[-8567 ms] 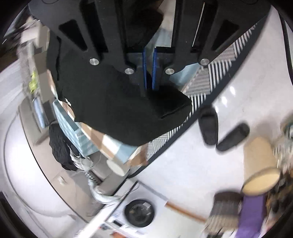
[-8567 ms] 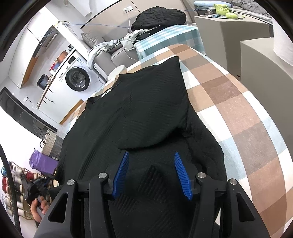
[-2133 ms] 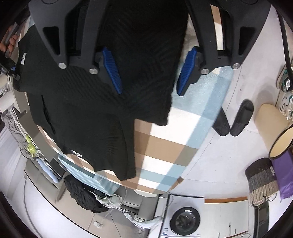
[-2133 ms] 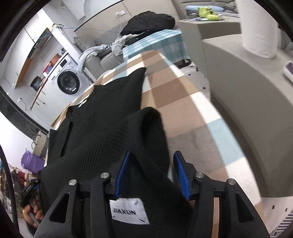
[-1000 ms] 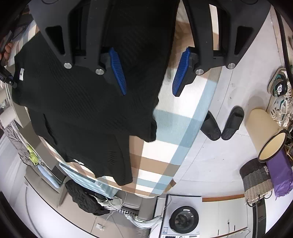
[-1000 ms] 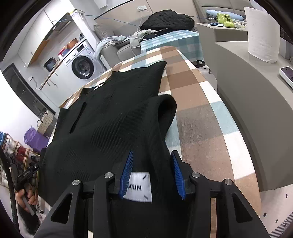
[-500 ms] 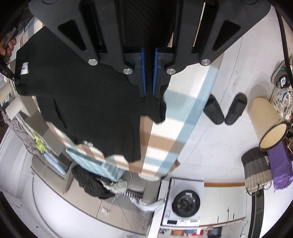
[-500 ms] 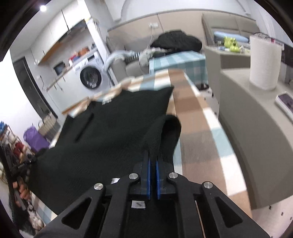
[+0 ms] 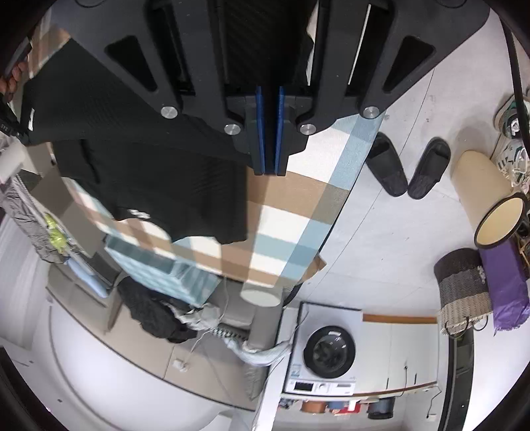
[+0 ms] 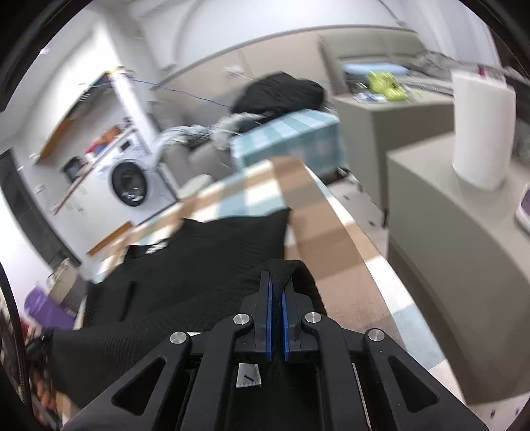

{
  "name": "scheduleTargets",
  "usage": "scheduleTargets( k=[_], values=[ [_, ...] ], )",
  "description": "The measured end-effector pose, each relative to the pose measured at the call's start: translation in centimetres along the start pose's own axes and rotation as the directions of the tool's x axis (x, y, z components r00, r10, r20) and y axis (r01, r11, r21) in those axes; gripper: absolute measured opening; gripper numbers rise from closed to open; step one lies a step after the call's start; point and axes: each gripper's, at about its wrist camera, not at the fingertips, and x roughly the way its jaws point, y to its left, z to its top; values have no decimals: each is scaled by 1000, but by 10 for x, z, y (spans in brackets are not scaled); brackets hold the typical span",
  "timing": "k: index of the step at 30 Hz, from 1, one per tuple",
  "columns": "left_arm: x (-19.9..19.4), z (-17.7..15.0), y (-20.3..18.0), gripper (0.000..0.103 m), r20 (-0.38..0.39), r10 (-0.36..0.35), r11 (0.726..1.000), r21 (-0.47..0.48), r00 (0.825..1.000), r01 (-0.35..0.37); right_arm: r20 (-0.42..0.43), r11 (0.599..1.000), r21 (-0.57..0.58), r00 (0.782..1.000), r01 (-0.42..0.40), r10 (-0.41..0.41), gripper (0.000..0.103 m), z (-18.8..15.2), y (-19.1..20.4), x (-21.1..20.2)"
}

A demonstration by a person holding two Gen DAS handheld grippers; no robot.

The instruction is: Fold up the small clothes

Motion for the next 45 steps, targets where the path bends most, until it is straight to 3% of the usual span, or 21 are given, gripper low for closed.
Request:
scheduleTargets(
  k=[2, 4, 8, 11, 13, 15, 23, 27, 31, 34, 45],
  values=[
    [16, 1, 4, 4, -38, 41, 999, -12, 998, -41, -62, 999, 25, 997, 36, -34, 5, -2, -4, 17],
    [27, -2, 12, 4, -82, 31, 999, -42, 996, -35, -107, 998, 30, 993, 54, -50, 9, -6, -9, 23],
    [30, -15, 24, 6, -138, 13, 998, -54, 990, -21, -159, 999, 48, 987, -11, 19, 37, -16, -24, 13],
    [25, -29, 26, 15, -162, -11, 999, -50, 987, 3, -173, 998, 49, 984, -26, 34, 41, -26, -37, -2],
    [24, -38, 25, 30, -187, -35, 999, -46, 982, 27, -197, 998, 45, 979, -49, 57, 41, -31, -41, -6],
    [26, -43, 21, 39, -200, -50, 998, -41, 979, 43, -200, 997, 42, 978, -59, 66, 47, -35, -39, -6],
    [39, -51, 5, 42, -229, -47, 999, -4, 972, 47, -270, 994, 19, 957, -106, 107, 50, -48, -18, 15],
    [40, -52, 1, 42, -226, -39, 999, 20, 973, 45, -268, 995, -24, 959, -98, 88, 50, -51, -8, 18],
    [39, -53, -7, 21, -228, -9, 995, 93, 974, 31, -253, 994, -97, 967, -46, 20, 39, -55, 0, 20],
    [36, -55, -10, 14, -230, -12, 992, 116, 973, 40, -266, 990, -129, 964, -52, 17, 32, -58, 5, 22],
    [7, -75, -3, 13, -235, 40, 986, 164, 971, 0, -290, 989, -136, 957, -56, 14, 31, -66, 2, 7]
  ],
)
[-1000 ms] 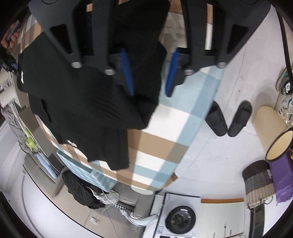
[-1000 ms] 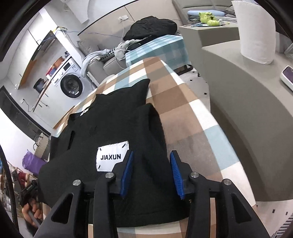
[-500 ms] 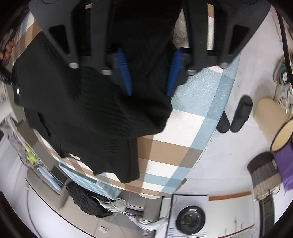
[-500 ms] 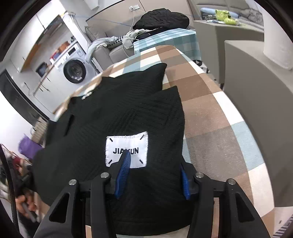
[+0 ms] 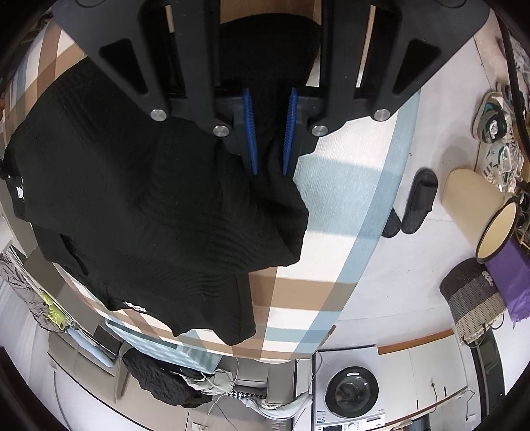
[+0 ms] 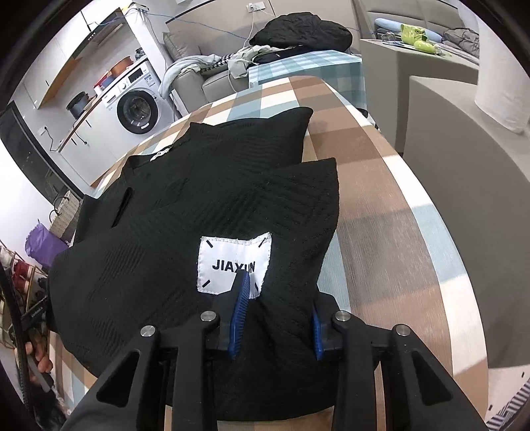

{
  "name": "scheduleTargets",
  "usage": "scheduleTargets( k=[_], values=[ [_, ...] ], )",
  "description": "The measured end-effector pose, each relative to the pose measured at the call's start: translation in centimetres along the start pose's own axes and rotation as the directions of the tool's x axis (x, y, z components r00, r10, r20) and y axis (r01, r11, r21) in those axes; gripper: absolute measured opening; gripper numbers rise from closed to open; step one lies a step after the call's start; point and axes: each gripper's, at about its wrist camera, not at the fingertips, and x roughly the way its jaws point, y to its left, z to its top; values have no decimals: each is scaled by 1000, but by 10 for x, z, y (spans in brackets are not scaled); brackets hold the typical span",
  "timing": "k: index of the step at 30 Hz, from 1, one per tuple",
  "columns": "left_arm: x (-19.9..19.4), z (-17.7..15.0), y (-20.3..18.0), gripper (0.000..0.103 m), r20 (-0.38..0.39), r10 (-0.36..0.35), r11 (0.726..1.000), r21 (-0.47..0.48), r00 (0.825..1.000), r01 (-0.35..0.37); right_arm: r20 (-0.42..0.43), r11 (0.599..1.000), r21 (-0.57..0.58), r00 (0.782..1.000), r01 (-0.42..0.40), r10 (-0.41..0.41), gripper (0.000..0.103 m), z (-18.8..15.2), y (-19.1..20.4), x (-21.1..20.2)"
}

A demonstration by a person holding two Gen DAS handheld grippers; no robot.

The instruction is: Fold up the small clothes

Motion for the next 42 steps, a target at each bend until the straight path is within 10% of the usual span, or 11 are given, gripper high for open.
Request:
scheduleTargets(
  k=[15, 22, 26, 33, 42],
  values=[
    [-30, -19, 26, 15, 8, -50, 990, -129, 999, 51, 42, 1000, 8, 999, 9, -9, 40, 0, -14, -18],
    [-58, -23, 24, 51, 99, -117, 983, -133, 988, 130, 86, 998, 62, 996, -18, 13, 40, -2, -26, -32],
    [-46, -21, 6, 51, 65, -102, 993, -58, 993, 106, 84, 998, 49, 996, -28, 24, 40, -2, -21, -30],
    [-29, -15, 10, 1, 63, -120, 985, -121, 991, 127, 86, 999, 31, 996, -36, 33, 40, -4, -14, -27],
    [-44, -6, 26, 2, 98, -143, 976, -152, 985, 157, 90, 998, 61, 996, -32, 26, 40, -3, -27, -31]
  ],
)
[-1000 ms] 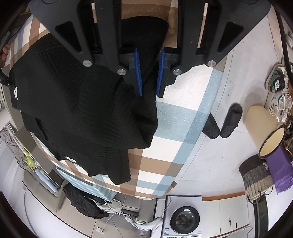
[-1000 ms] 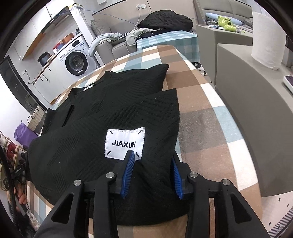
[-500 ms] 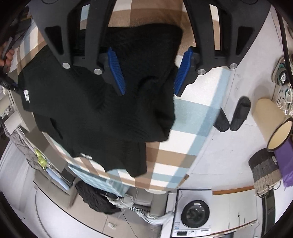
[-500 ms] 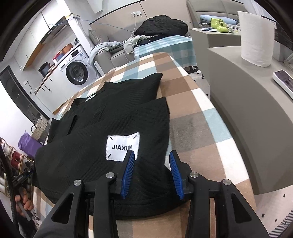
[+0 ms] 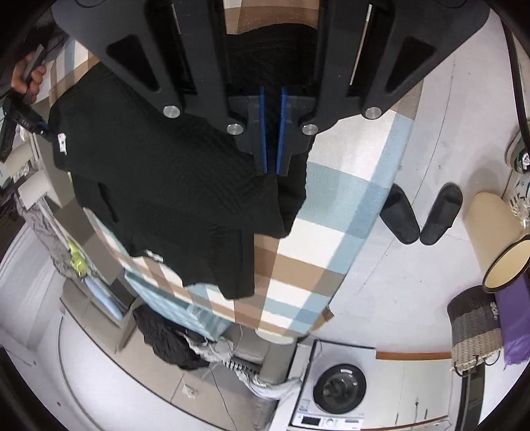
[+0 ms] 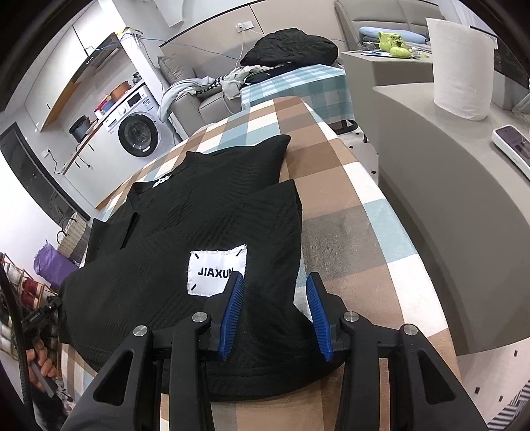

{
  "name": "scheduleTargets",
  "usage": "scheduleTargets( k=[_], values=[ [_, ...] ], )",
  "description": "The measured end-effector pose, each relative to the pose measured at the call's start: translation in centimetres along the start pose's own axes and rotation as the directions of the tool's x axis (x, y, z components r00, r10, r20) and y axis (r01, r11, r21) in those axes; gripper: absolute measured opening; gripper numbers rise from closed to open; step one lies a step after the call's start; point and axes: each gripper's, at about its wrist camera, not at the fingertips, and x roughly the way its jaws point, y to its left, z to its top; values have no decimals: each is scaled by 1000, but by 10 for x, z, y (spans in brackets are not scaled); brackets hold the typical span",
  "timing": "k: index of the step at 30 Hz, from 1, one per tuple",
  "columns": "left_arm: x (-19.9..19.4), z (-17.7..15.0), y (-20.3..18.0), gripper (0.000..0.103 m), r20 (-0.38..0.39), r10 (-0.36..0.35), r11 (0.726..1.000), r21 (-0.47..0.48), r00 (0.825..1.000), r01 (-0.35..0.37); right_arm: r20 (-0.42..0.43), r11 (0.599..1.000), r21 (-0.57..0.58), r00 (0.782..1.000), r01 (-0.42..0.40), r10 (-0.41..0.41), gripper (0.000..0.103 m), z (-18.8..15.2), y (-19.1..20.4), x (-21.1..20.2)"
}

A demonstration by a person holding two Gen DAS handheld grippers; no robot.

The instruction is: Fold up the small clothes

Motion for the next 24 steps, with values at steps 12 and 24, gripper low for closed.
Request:
scheduleTargets(
  k=[12, 24],
  values=[
    [19, -1, -9, 1, -17, 11, 1000, 26, 1000, -11, -11, 999, -31, 1000, -28, 27, 12, 5, 5, 15],
    [-18, 51, -21, 0, 174, -24, 999, 48, 984, 15, 178, 992, -124, 982, -34, 56, 8, 45, 40, -18]
  ],
)
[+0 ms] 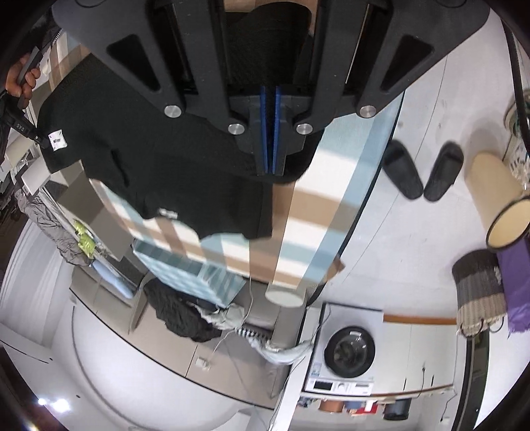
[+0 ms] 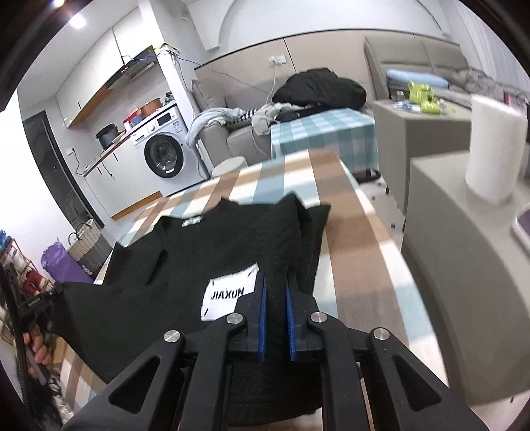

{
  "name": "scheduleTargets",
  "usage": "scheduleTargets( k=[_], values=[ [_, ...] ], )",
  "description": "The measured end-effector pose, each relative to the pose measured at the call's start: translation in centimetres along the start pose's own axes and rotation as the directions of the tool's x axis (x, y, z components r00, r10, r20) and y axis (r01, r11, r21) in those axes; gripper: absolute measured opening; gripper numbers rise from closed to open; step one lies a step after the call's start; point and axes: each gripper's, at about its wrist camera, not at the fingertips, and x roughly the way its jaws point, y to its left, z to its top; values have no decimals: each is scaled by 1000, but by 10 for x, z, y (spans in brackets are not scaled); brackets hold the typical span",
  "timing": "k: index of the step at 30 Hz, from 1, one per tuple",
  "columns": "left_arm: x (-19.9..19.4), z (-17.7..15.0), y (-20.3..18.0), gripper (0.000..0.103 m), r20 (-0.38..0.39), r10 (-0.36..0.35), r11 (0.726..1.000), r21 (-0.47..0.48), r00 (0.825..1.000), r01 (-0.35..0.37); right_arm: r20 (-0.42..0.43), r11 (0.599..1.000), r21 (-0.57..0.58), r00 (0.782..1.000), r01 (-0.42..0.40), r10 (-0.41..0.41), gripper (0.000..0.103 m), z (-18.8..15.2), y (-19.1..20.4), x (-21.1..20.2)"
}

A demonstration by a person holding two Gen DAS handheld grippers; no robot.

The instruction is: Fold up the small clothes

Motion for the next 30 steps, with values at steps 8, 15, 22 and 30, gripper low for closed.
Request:
scheduleTargets(
  k=[8, 15, 22, 30],
  values=[
    [35, 21, 2, 0, -44, 9, 1000, -17, 999, -10, -88, 996, 62, 994, 71, -65, 7, -1, -27, 22],
    [43, 23, -1, 0, -54, 4, 1000, -7, 999, -5, -127, 991, 134, 992, 17, 0, 17, -4, -40, 26],
    [50, 13, 4, 0, -80, 16, 1000, -17, 997, -18, -181, 992, 112, 983, 53, -32, 30, -7, -37, 53],
    [48, 1, 9, 0, -92, 25, 999, -22, 995, -27, -185, 990, 63, 976, 128, -115, 40, -10, -36, 63]
  ],
)
